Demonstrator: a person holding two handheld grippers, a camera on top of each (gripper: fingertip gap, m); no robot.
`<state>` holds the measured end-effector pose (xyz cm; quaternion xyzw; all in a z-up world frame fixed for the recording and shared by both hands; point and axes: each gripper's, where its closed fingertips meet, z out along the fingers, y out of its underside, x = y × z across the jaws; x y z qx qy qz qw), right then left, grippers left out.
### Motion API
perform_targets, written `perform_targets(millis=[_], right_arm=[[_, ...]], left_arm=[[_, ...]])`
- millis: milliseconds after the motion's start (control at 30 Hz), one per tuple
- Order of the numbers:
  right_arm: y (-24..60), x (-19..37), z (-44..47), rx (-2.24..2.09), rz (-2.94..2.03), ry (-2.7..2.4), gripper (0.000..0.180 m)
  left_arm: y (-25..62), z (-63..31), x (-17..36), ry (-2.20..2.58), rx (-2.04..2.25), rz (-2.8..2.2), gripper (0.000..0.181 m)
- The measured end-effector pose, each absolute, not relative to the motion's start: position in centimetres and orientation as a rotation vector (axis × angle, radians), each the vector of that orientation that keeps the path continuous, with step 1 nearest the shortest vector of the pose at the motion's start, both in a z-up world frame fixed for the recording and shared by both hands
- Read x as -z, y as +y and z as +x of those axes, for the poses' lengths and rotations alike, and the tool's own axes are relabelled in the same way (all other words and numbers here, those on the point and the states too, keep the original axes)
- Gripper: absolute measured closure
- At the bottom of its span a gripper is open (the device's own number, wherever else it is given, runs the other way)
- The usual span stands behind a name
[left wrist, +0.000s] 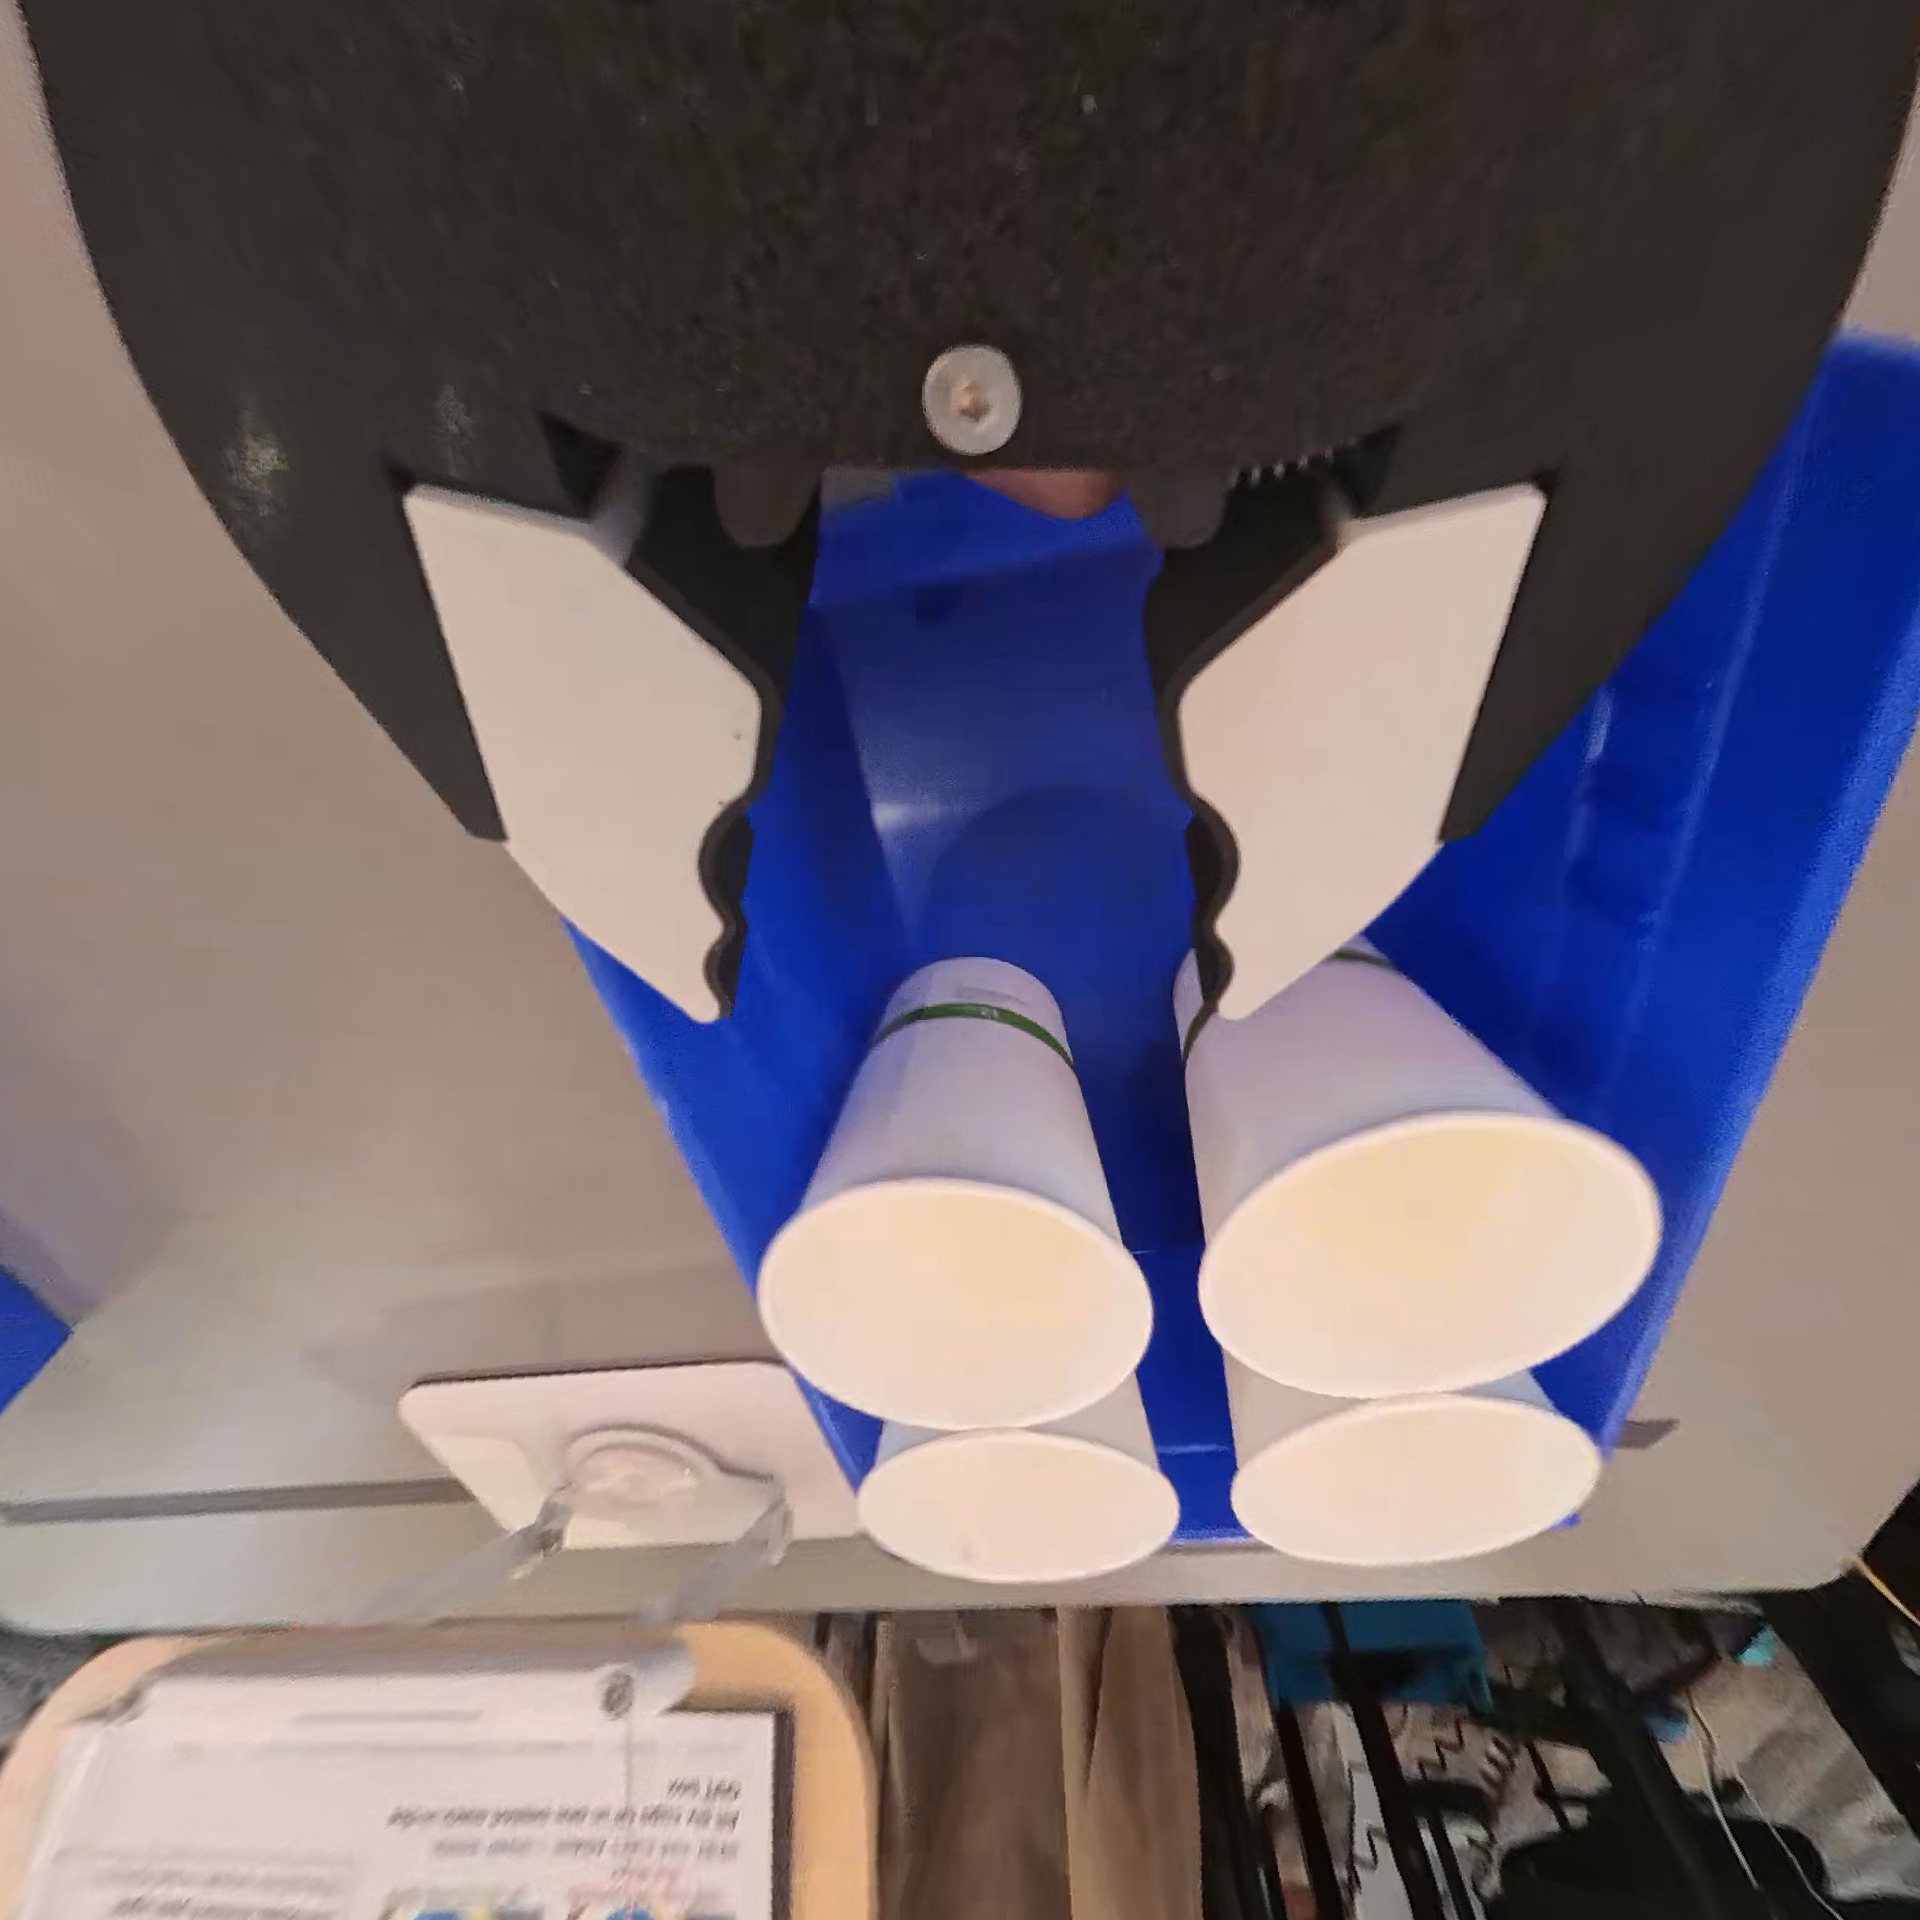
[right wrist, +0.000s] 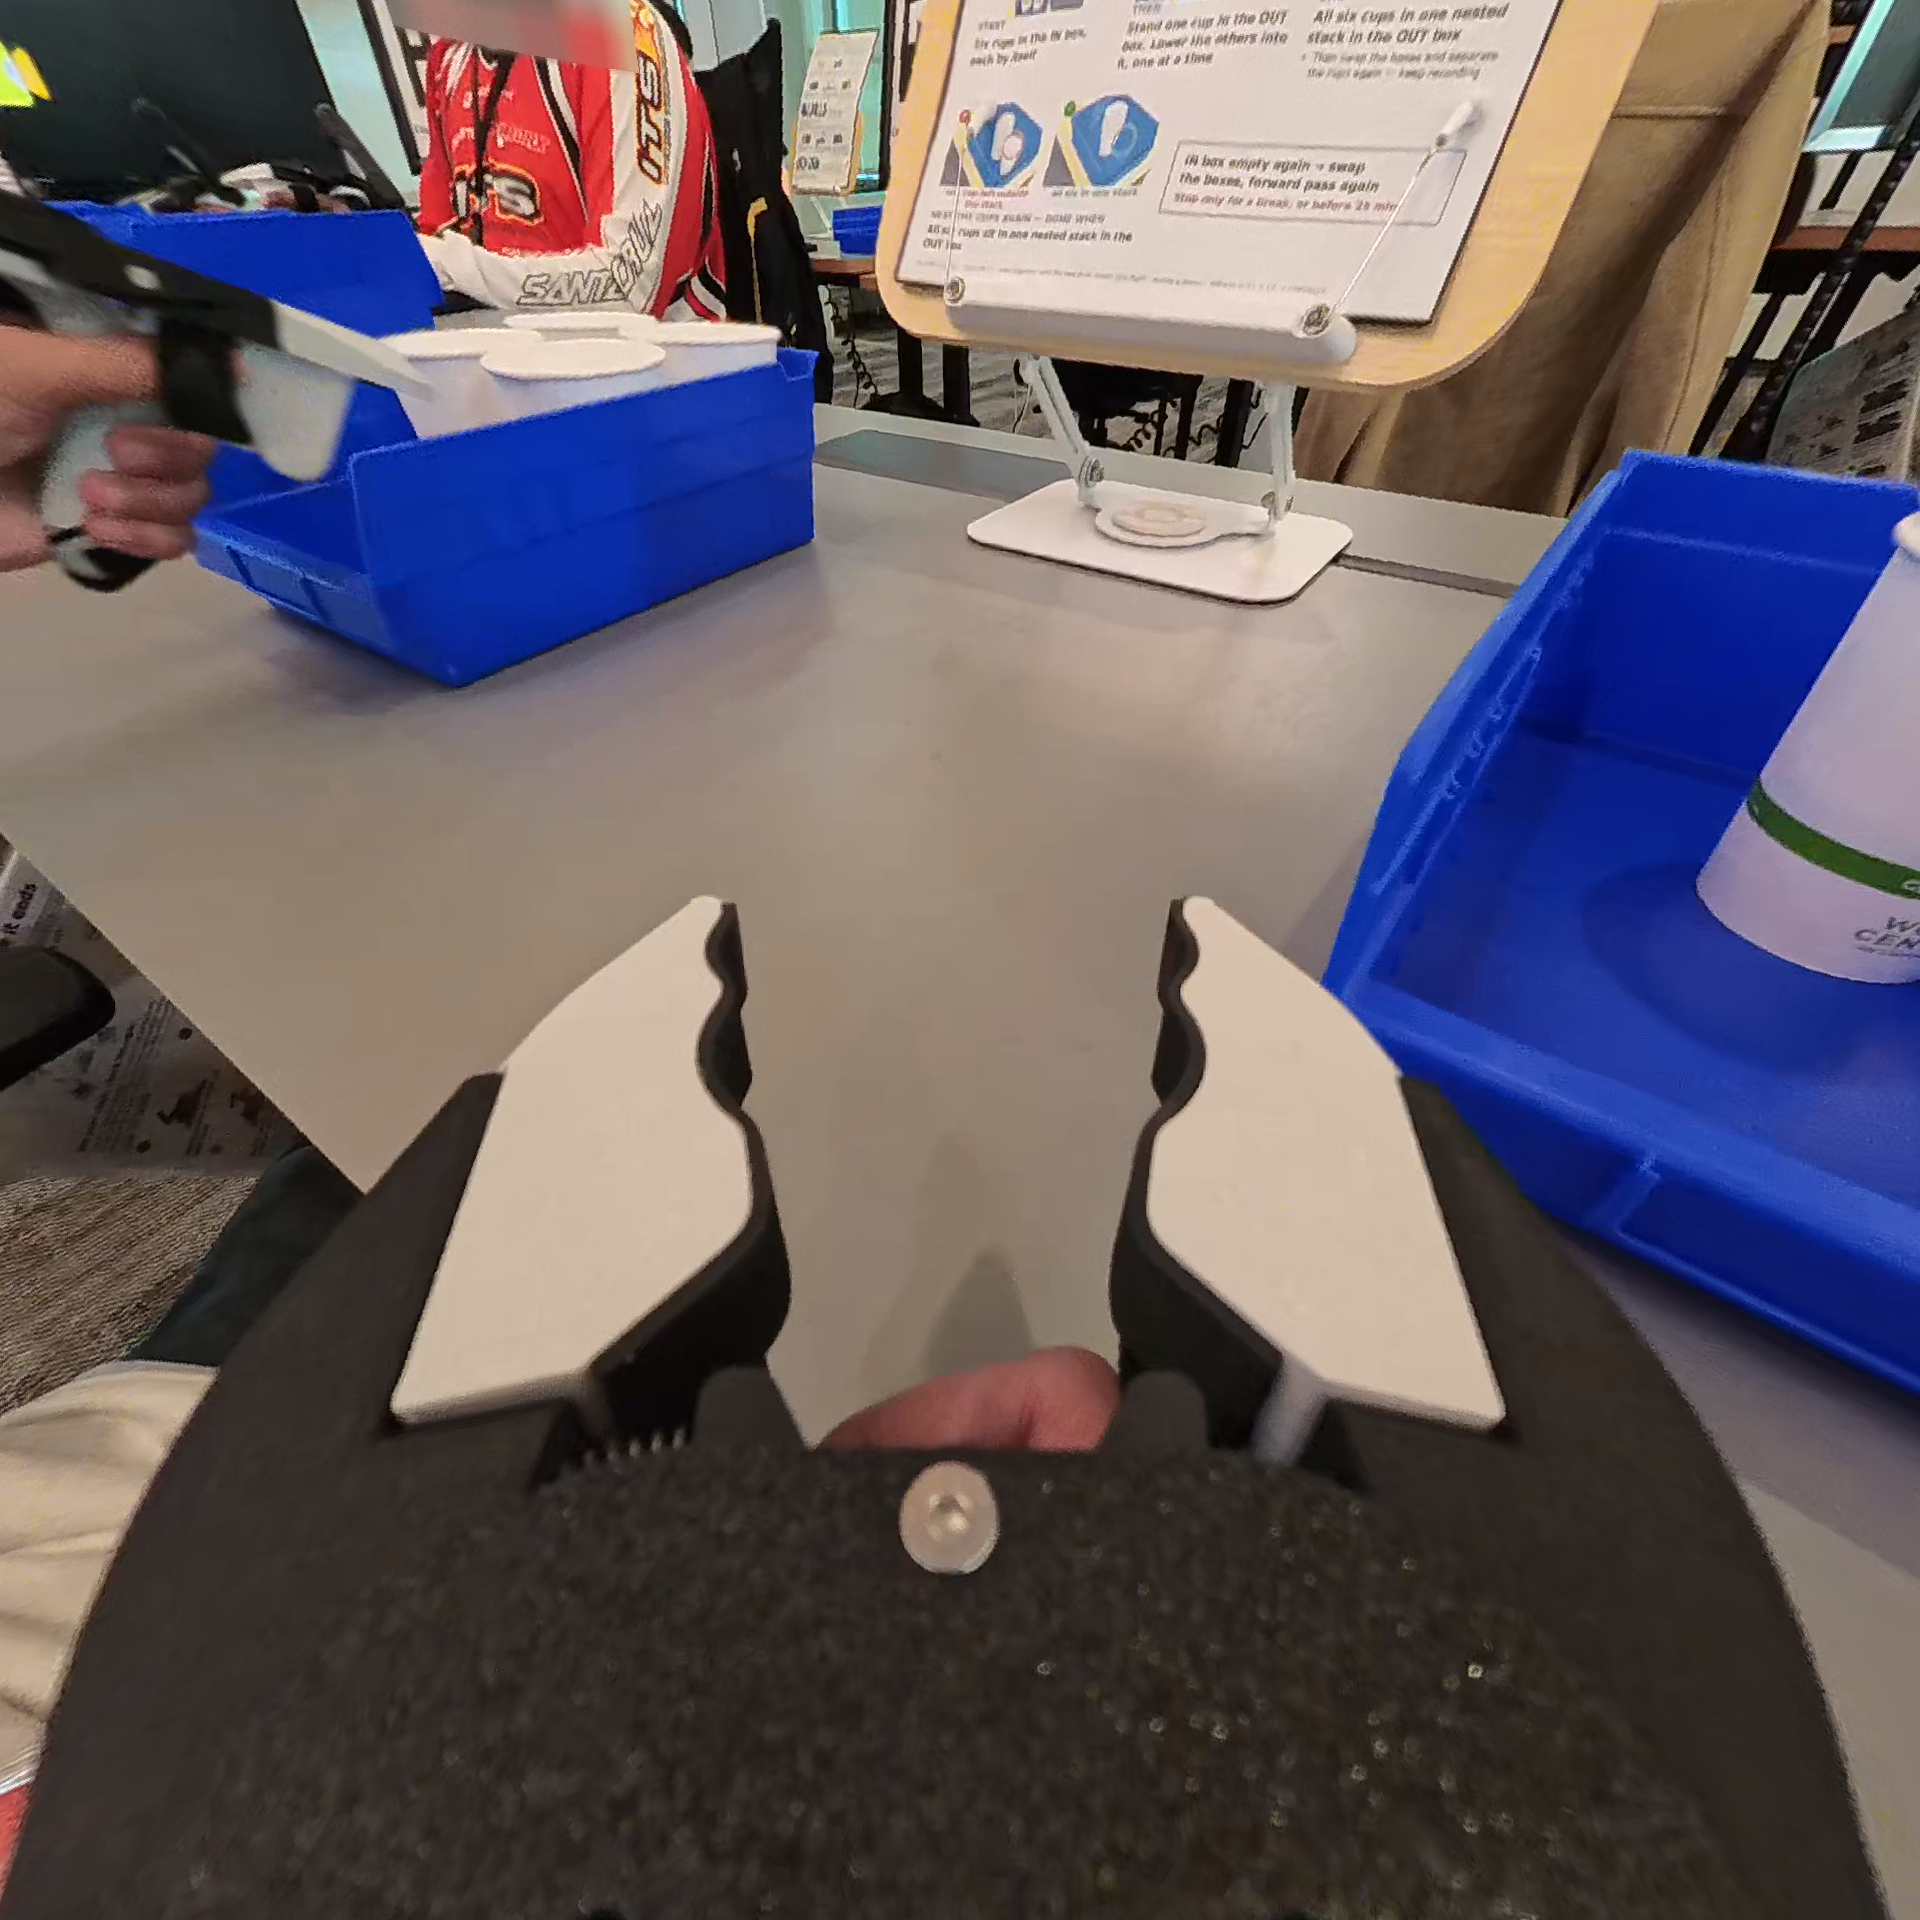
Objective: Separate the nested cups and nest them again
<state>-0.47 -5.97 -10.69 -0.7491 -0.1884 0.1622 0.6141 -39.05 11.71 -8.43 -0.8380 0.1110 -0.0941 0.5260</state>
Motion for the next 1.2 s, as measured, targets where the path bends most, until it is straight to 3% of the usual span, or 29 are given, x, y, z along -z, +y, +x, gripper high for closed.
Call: perform_targets(millis=[200,733,1000,1200], right_arm=[[-5.9,11.0,-0.7,-0.414,-1.743,-0.428,0.106],[-6.7,12.2,-2.9,-0.489,-1.783,-0.499,0.109],[-6.2,10.6,-0.9,-0.494,-1.74,-0.473,0.109],[-6.3,7.7,-2.7,-0.743,-1.662,-0.636,0.105]], left_arm=[[17.1,-38.1,11.8,0.328,0.223,-2.159,0.094],[22.1,-36.9,12.2,0.367,0.08,-2.196,0.095],[16.1,-38.5,7.0,0.487,0.25,-2.042,0.097],[7.4,-36.1,2.3,0.794,0.493,-1.917,0.098]])
